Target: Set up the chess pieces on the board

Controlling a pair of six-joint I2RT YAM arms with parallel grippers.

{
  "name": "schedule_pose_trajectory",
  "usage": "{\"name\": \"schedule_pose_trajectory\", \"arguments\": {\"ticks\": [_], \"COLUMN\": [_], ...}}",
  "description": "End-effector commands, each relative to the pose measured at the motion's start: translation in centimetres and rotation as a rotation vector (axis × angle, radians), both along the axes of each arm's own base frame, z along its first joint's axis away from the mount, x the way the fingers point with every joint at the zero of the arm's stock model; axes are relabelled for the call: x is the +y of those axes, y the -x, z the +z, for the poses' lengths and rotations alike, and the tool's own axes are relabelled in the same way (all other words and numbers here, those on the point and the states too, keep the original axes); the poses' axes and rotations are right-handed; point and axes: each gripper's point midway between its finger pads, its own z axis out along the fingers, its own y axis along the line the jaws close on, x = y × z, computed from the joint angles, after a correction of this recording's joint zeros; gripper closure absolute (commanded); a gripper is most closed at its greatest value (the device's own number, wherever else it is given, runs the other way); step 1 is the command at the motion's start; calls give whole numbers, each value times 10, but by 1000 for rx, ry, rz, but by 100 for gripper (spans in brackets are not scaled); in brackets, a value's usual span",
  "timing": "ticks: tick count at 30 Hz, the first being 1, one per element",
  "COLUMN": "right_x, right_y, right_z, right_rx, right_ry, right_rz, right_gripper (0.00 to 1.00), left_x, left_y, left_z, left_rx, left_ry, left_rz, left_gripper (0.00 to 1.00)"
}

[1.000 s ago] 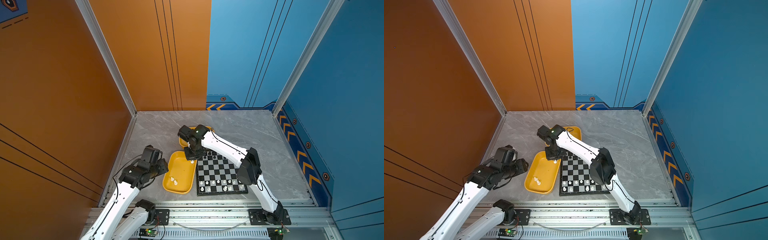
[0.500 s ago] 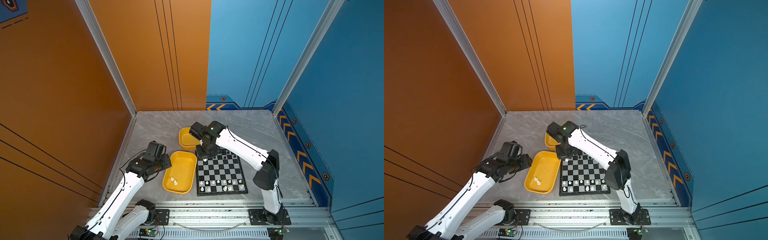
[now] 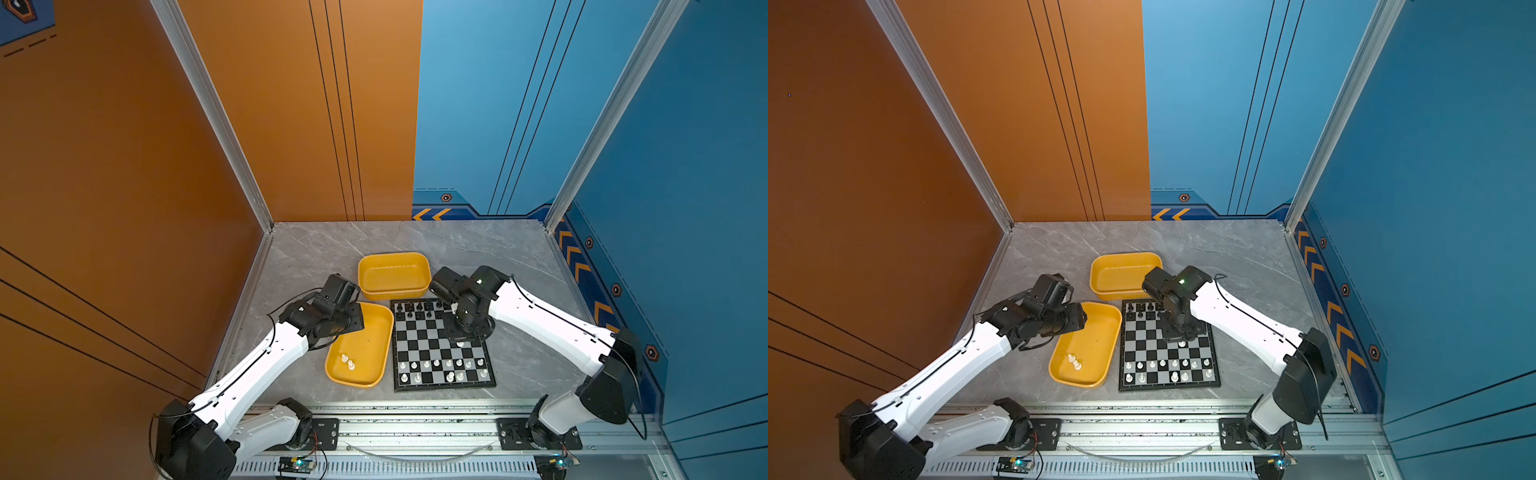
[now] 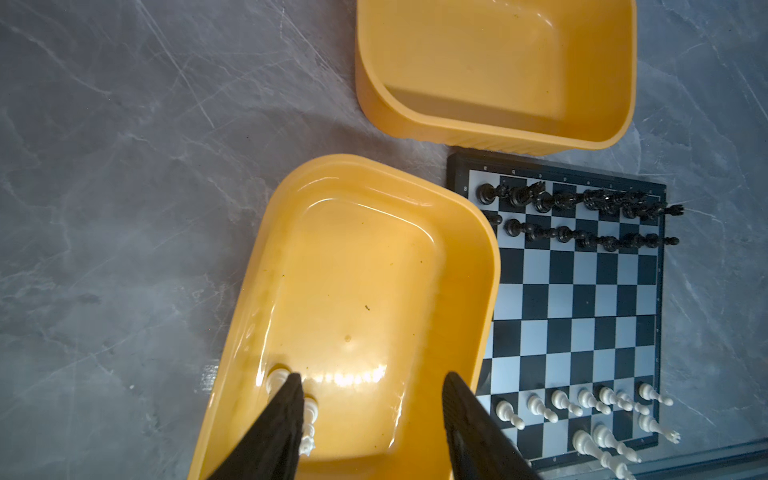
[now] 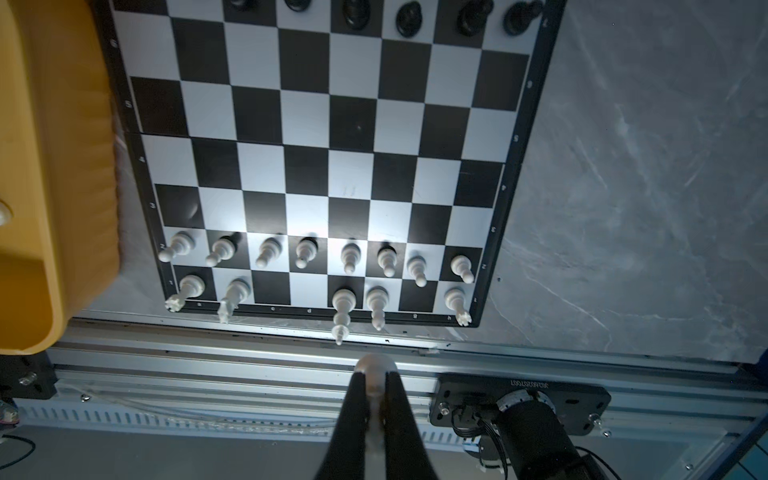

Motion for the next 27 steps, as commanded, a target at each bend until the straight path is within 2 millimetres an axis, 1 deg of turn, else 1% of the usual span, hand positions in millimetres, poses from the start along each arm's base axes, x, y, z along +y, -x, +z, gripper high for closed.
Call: {"name": "schedule_pose_trajectory", "arguments": {"ticks": [1,9,12,14,20,27], "right_x": [-7,-32,-40,-43,-43,-44], "right_y": [4,34,42,44,49,48], "right_z": [-2,-29,-40,-46,-69,-82], "right_rx": [-36,-21,-24,-27,-13,-7], "right_ry": [-40,-78,-86,-92,-103,-77], "right_rz": [-47,-107,-123,-135,-153,-134], "right_gripper": [100,100,100,100,100,100], "left_x": [-2,-17,-27,-31,-33,-32], "left_y": [-8,-5,-5,-6,-3,1], "left_z": [17,13,16,20,21,23], "left_rx": [-61,-48,-61,-80,-87,-87], "left_ry": [-5,-20,-31,-43,-50,-57], "left_rz": [31,10,-17,-28,-35,-29], "left_gripper": [44,45,46,46,46,46]}}
